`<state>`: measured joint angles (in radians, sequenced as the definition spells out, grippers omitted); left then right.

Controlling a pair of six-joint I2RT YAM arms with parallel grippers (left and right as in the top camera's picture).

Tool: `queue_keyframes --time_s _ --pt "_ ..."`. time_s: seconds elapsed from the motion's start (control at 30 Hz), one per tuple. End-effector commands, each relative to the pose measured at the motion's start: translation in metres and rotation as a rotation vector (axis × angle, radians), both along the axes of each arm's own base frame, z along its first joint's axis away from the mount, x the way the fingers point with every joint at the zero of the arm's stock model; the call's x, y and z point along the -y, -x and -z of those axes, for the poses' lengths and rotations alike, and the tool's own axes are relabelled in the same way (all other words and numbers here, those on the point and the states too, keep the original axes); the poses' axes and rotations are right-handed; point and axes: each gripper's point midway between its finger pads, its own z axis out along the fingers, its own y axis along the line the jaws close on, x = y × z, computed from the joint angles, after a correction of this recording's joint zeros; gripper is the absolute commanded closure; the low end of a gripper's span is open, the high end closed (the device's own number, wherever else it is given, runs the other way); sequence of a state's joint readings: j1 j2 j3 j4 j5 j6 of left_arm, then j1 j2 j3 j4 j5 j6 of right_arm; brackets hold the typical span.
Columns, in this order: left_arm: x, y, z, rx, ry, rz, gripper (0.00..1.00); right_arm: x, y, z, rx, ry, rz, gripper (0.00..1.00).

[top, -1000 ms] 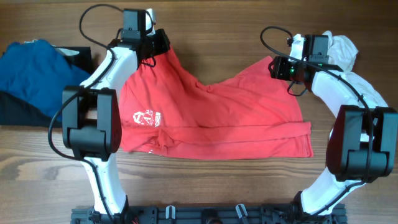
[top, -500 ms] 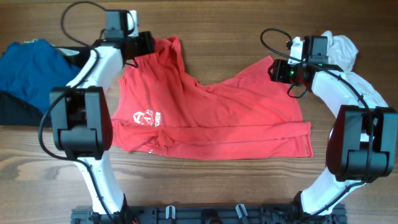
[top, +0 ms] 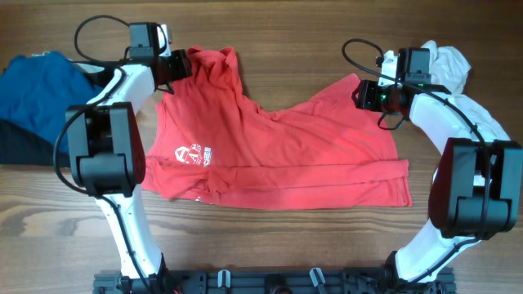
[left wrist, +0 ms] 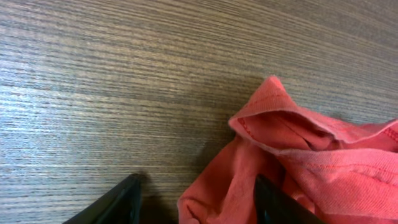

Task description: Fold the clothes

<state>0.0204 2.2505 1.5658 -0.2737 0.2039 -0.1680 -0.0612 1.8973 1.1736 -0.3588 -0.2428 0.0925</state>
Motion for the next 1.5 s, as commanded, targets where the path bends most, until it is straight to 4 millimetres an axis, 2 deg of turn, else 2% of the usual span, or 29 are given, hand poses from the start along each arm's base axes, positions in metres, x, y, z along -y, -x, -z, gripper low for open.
queue_keyframes --time_s 0.0,0.1,0.17,0.2,0.23,0.27,0.3,0.33,0.53,0.57,0.63,0.67,0.77,0.83,0.9,0.97,1.07,1.17,1.33,1.4,1.47 --pt "0.017 0.003 0.014 -0.023 0.004 0.050 0.44 0.000 -0.002 0.004 -0.010 -0.002 0.013 0.41" --pt "0.038 0.010 0.021 -0.033 -0.038 0.143 0.43 0.000 -0.002 0.004 -0.012 -0.003 0.014 0.41" --pt "0.045 0.013 0.028 -0.049 -0.041 0.155 0.44 0.000 -0.001 0.004 -0.014 -0.003 0.013 0.41" --pt "0.045 0.014 0.030 -0.057 -0.041 0.156 0.54 0.000 -0.002 0.004 -0.010 -0.002 0.014 0.41" --pt "0.045 0.015 0.031 -0.059 -0.041 0.156 0.73 0.001 -0.005 0.003 0.000 0.003 0.016 0.40" --pt "0.045 0.015 0.031 -0.061 -0.041 0.156 0.84 0.002 -0.006 0.002 0.005 0.009 0.019 0.40" --pt "0.045 0.015 0.031 -0.063 -0.044 0.154 0.90 0.004 -0.007 0.002 0.012 0.017 0.023 0.40" --pt "0.043 0.016 0.032 -0.067 -0.052 0.149 0.92 0.006 -0.009 0.002 0.018 0.026 0.028 0.40" --pt "0.008 0.026 0.042 -0.137 -0.199 0.050 0.93 0.007 -0.014 -0.001 0.042 0.032 0.027 0.39" --pt "0.005 0.027 0.043 -0.146 -0.192 0.037 0.87 0.007 -0.014 -0.001 0.044 0.035 0.029 0.39" --pt "0.003 0.028 0.043 -0.151 -0.176 0.025 0.64 0.007 -0.015 -0.002 0.050 0.036 0.029 0.38" --pt "0.003 0.027 0.043 -0.146 -0.176 0.024 0.59 0.007 -0.016 -0.002 0.051 0.035 0.030 0.38" --pt "0.004 0.018 0.036 -0.103 -0.174 0.021 0.58 0.007 -0.015 -0.002 0.047 0.035 0.030 0.38" --pt "0.006 0.011 0.032 -0.070 -0.174 0.021 0.53 0.007 -0.015 -0.002 0.045 0.035 0.030 0.38" --pt "0.006 0.003 0.028 -0.033 -0.173 0.018 0.54 0.007 -0.014 -0.001 0.043 0.035 0.029 0.39" --pt "0.006 -0.003 0.023 -0.001 -0.171 0.015 0.60 0.007 -0.013 -0.001 0.037 0.034 0.029 0.38" --pt "0.021 0.002 0.027 -0.015 -0.115 0.088 0.62 0.007 -0.013 -0.001 0.037 0.034 0.029 0.39" --pt "0.022 0.004 0.027 -0.031 -0.115 0.090 0.68 0.007 -0.010 0.001 0.025 0.033 0.029 0.39" --pt "0.021 0.026 0.019 -0.187 -0.111 0.095 0.71 0.007 -0.007 0.003 0.011 0.033 0.029 0.39" --pt "0.021 0.026 0.014 -0.198 -0.111 0.096 0.71 0.006 -0.004 0.004 -0.003 0.032 0.029 0.39" --pt "0.021 0.018 0.006 -0.170 -0.111 0.095 0.71 0.006 -0.002 0.006 -0.016 0.032 0.028 0.39"
